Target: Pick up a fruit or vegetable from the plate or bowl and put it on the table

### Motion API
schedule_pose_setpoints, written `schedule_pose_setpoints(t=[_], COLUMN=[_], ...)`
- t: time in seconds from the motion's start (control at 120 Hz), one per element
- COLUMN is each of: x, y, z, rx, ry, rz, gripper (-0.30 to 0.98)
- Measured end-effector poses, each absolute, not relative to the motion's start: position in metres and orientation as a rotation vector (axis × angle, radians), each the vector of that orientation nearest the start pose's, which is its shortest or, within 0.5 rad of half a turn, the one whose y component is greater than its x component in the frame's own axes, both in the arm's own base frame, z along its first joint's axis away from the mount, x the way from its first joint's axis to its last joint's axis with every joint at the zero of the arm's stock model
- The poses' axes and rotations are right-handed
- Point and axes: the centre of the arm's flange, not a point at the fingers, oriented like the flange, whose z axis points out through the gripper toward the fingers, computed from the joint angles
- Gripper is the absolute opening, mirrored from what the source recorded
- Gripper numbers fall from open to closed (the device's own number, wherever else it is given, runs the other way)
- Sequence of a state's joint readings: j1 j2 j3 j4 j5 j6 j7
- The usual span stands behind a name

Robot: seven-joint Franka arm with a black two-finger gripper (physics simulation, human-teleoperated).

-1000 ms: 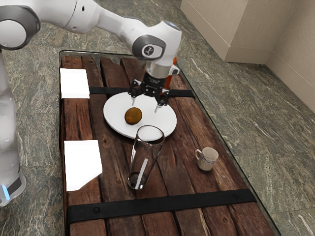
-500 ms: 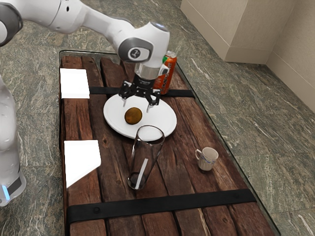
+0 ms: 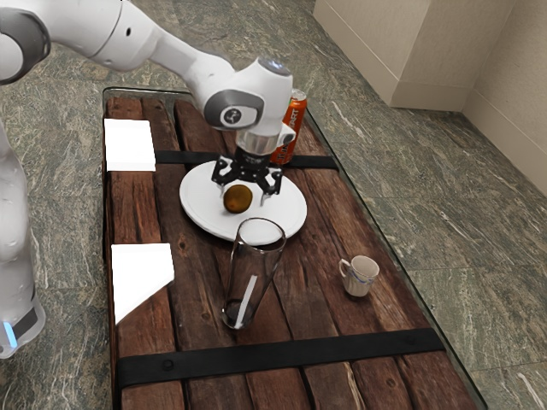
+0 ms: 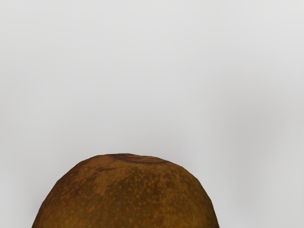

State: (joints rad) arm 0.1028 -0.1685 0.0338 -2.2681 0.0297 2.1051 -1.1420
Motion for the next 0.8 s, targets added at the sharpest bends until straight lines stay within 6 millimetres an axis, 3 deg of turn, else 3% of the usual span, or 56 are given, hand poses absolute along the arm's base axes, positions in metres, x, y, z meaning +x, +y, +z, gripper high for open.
schedule_pose_setpoints(t=[0.125,0.308,0.442,0.492,0.608,0.675,0.8], x=[0.487,0.487,0.488,0.490,0.502,0.494,0.459], y=[0.068,0.070,0.071,0.070,0.073,0.107,0.183], z=[0.424,0.423,0.427,0.434,0.476,0.487,0.498], rx=[-2.526,-2.537,-2.548,-2.556,-2.575,-2.518,-2.377], ry=[-1.853,-1.848,-1.836,-1.831,-1.836,-1.922,-2.104], rz=[-0.031,-0.046,-0.058,-0.074,-0.147,-0.136,-0.072], gripper=[0.67,0.36,0.35,0.33,0.34,0.33,0.35])
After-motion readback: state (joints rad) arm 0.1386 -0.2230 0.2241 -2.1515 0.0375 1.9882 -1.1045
